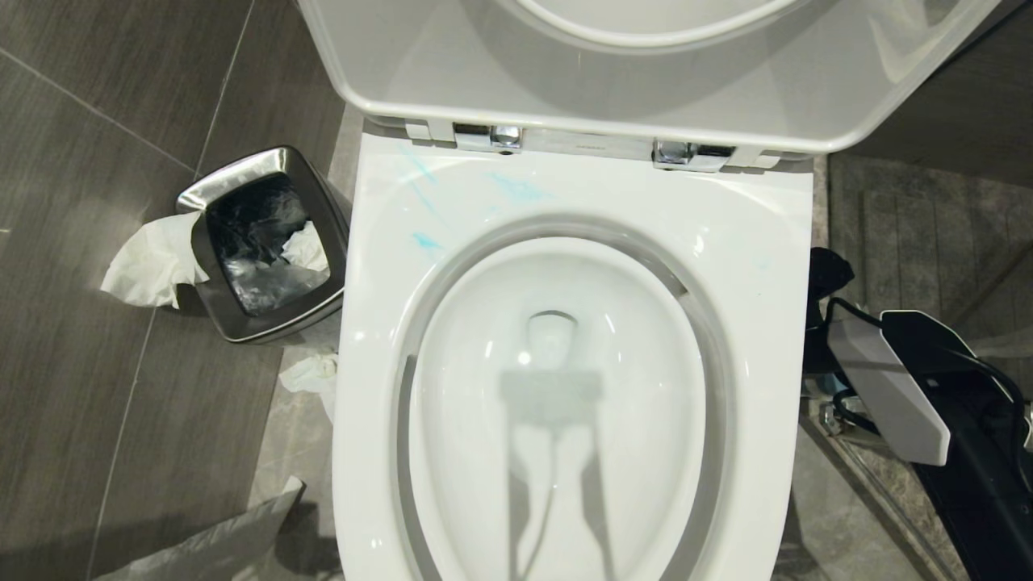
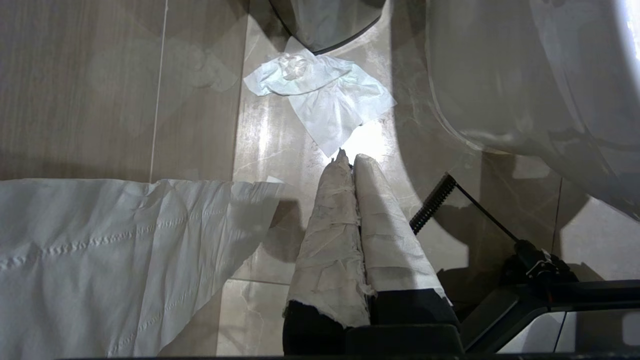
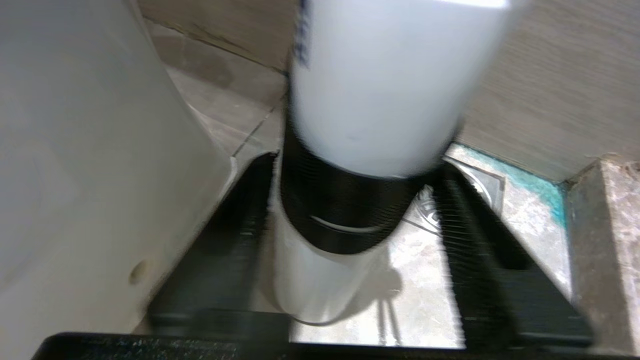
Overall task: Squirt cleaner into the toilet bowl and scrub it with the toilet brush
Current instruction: Pour in the cleaning agent
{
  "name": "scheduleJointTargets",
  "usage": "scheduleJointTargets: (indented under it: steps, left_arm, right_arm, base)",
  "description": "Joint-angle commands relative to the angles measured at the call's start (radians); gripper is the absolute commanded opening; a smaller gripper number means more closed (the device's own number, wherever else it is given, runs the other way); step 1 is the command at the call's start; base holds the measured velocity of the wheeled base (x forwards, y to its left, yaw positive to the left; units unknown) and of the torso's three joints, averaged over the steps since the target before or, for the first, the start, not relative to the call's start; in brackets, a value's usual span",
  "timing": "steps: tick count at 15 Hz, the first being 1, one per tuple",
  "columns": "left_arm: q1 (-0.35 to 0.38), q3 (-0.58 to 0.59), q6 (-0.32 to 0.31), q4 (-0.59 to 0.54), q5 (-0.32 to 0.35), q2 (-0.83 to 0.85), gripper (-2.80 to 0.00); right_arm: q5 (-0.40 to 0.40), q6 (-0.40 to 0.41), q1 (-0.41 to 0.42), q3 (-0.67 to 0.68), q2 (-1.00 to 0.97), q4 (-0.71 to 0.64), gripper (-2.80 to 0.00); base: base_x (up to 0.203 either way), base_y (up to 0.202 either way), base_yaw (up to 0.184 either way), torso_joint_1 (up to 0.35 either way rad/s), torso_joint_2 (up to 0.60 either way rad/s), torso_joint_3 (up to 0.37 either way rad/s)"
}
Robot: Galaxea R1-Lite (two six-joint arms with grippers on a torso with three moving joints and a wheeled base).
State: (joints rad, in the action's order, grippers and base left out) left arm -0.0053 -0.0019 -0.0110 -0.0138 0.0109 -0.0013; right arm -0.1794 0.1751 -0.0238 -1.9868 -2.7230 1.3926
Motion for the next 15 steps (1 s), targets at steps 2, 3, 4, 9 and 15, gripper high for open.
scheduleJointTargets:
  steps: [2,3,4,9,15]
  left_arm:
    - [0.0,-0.001,0.0,0.0,0.0,0.001,-2.8]
    - [0.001,-0.001,0.0,0.0,0.0,0.001,-2.8]
    - [-0.001,0.0,0.0,0.0,0.0,0.001,-2.8]
    - [-0.001,-0.001,0.0,0.0,0.0,0.001,-2.8]
    - [0.001,0.0,0.0,0.0,0.0,0.001,-2.8]
  right_arm:
    - [-0.002,0.001,-0.001,0.0,0.004,0.008,-2.8]
    - [0.0,0.001,-0.001,0.0,0.003,0.01,-2.8]
    - [0.001,0.001,0.001,0.0,0.002,0.011,-2.8]
    - [0.003,0.001,0.002,0.002,0.003,0.023,-2.8]
    - [0.011,0.003,0.001,0.025,0.001,0.073,-2.8]
  base:
    - [0.0,0.0,0.0,0.0,0.0,0.0]
    - [0.0,0.0,0.0,0.0,0.0,0.0]
    - [0.0,0.0,0.0,0.0,0.0,0.0]
    - [0.0,0.0,0.0,0.0,0.0,0.0]
    - [0.0,0.0,0.0,0.0,0.0,0.0]
